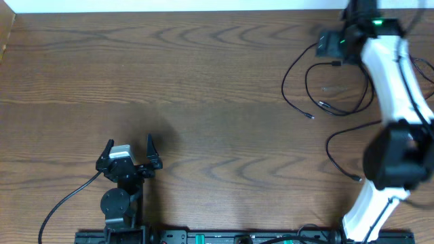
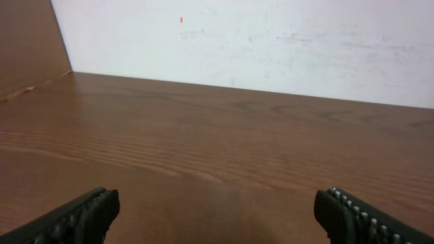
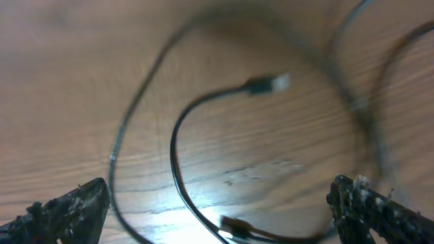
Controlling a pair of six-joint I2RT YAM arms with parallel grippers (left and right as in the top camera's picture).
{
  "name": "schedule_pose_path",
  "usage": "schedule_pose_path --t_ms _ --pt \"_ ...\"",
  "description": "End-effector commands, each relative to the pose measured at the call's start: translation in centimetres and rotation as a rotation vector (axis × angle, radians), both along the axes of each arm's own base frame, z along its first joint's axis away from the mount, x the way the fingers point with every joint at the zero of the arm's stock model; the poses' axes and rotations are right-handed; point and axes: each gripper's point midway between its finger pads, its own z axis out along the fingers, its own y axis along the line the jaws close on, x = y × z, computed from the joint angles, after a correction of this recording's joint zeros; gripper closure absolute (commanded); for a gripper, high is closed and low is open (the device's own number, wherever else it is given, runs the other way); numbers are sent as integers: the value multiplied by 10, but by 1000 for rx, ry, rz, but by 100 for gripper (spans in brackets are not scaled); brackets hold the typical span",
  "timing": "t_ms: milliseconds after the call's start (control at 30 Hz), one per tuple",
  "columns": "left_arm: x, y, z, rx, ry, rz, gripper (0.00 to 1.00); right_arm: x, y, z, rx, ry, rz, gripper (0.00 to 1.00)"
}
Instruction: Untangle cables
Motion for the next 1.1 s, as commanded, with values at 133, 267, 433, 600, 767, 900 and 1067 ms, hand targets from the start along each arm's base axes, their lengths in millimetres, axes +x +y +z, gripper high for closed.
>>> schedule_pose_path --t_ms 133,267,433,600,767,900,1067 --pt "-2 5 -16 14 56 28 2 -35 0 140 3 -302 -10 1" --pt "-2 5 -16 14 57 28 2 -63 4 196 4 -433 -1 1" --pt "-2 5 -16 14 57 28 2 -86 4 224 4 -492 -1 1" --pt "-2 5 -16 14 56 28 2 -88 2 215 3 -456 -5 1" --pt "-2 5 -16 14 57 28 2 -114 24 215 15 -421 50 1" --pt "-2 5 -16 14 57 28 2 -148 53 217 34 -439 135 1" --pt "-2 5 -16 14 56 28 2 -197 49 177 33 -379 147 1"
